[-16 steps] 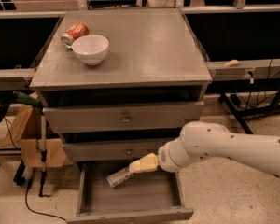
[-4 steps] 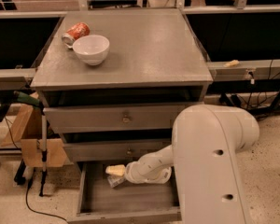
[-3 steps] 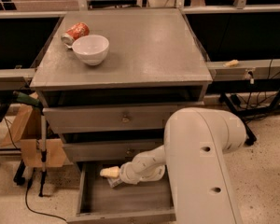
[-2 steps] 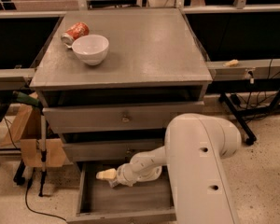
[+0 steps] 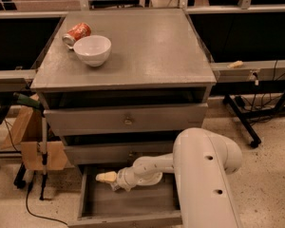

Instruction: Pick blue plastic bottle from bottom drawer and place on counter

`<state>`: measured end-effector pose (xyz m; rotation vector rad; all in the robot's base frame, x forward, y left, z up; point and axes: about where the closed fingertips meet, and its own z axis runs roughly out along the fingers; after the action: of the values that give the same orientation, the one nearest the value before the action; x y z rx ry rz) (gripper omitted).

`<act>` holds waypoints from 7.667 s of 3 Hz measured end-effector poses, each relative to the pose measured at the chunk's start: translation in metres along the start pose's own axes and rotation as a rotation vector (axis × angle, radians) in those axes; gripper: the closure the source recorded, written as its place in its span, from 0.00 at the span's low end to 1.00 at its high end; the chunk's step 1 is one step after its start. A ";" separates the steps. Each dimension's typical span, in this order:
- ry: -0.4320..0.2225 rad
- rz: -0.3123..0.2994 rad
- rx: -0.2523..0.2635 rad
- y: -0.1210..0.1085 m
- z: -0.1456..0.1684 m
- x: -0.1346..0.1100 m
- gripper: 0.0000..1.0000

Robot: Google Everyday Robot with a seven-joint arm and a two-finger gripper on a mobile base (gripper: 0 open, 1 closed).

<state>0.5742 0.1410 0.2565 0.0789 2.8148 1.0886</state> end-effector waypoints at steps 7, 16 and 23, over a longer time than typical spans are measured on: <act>-0.096 0.171 -0.058 -0.026 0.048 -0.028 0.00; -0.205 0.271 0.064 -0.048 0.063 -0.047 0.11; -0.225 0.304 0.177 -0.058 0.083 -0.058 0.00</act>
Offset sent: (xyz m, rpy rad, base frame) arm 0.0309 -0.0178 -0.0462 0.0374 0.0456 -0.2577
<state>0.6429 0.1482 0.1620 0.6228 2.7409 0.8140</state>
